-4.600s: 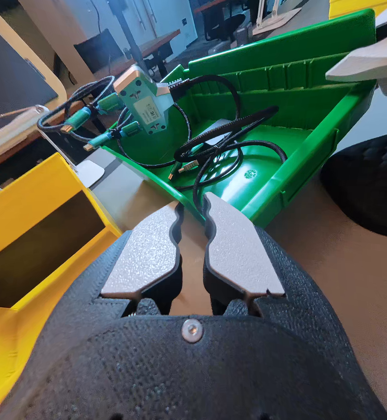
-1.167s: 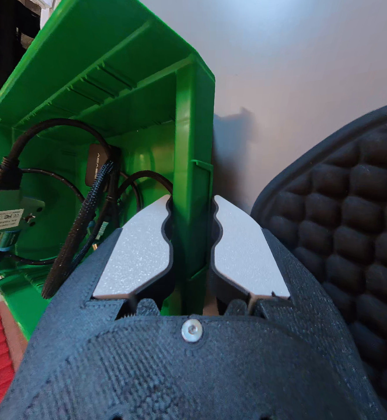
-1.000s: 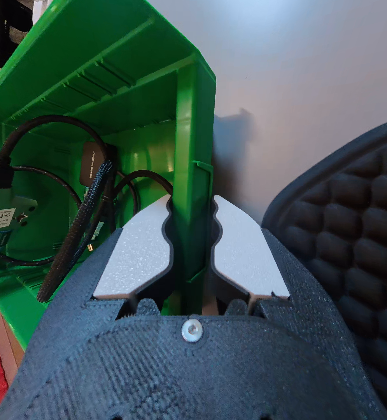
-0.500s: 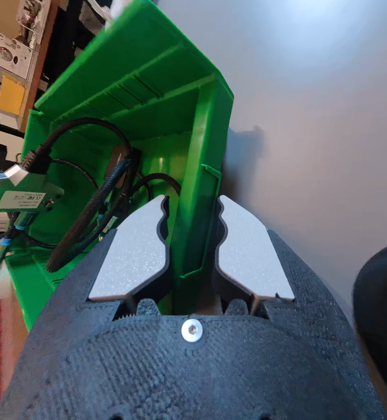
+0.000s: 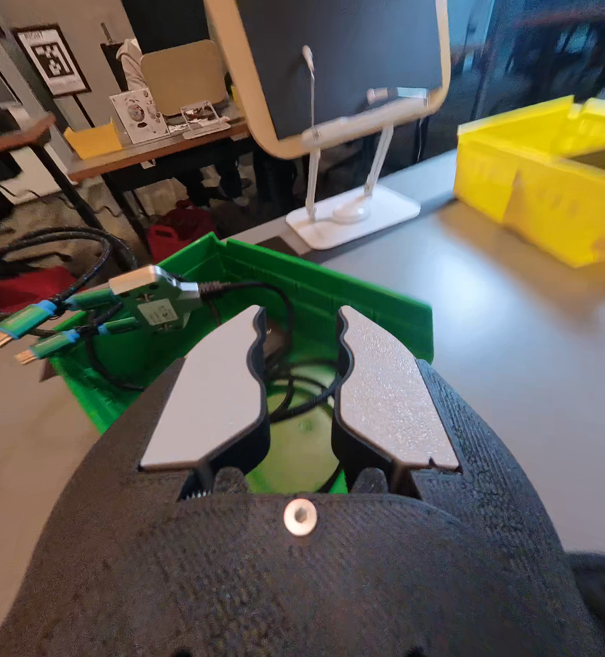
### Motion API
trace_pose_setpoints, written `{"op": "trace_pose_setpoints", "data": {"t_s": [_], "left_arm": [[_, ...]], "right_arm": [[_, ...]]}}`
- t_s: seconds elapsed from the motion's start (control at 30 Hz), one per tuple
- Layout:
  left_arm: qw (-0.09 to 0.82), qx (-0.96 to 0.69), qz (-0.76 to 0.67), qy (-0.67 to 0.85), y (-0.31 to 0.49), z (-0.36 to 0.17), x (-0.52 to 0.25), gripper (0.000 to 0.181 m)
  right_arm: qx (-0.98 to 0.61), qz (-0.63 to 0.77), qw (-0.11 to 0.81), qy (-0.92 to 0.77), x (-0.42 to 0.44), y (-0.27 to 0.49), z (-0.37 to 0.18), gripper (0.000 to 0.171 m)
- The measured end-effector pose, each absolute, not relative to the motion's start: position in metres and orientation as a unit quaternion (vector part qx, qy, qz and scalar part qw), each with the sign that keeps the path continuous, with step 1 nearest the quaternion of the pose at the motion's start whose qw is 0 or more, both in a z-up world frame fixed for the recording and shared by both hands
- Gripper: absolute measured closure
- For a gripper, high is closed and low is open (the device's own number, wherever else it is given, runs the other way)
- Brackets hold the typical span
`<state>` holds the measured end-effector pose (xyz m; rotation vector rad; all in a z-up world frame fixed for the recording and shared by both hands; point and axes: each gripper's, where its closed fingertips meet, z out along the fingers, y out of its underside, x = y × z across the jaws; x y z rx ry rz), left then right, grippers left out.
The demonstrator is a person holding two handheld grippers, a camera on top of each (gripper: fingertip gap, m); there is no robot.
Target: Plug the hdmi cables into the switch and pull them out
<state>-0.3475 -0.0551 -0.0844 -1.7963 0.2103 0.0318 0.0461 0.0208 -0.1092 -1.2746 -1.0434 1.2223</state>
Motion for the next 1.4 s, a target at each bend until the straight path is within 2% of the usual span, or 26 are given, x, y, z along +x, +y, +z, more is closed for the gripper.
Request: {"op": "trace_pose_setpoints", "data": {"t_s": [0.2, 0.3, 0.6, 0.83, 1.0, 1.27, 1.4], "left_arm": [[0.67, -0.724, -0.163, -0.039, -0.015, -0.04, -0.372, 0.146], [0.668, -0.71, -0.201, -0.096, 0.002, -0.04, -0.391, 0.143], [0.608, -0.755, -0.107, -0.221, 0.03, -0.094, -0.449, 0.124], [0.564, -0.77, -0.072, -0.289, 0.036, -0.112, -0.482, 0.119], [0.539, -0.785, -0.077, -0.295, 0.047, -0.114, -0.482, 0.118], [0.468, -0.823, -0.012, -0.321, 0.052, -0.145, -0.488, 0.102], [0.477, -0.819, 0.017, -0.317, 0.055, -0.152, -0.488, 0.12]], "right_arm": [[-0.507, 0.504, 0.526, -0.462, 0.047, 0.005, -0.105, 0.171], [-0.503, 0.516, 0.52, -0.458, 0.048, 0.004, -0.103, 0.162], [-0.507, 0.526, 0.515, -0.448, 0.054, 0.005, -0.1, 0.155], [-0.522, 0.52, 0.494, -0.462, 0.048, 0.001, -0.111, 0.155], [-0.532, 0.503, 0.486, -0.477, 0.045, -0.002, -0.118, 0.155], [-0.564, 0.486, 0.466, -0.479, 0.04, 0.002, -0.132, 0.155], [-0.573, 0.464, 0.467, -0.488, 0.04, 0.001, -0.137, 0.156]]}}
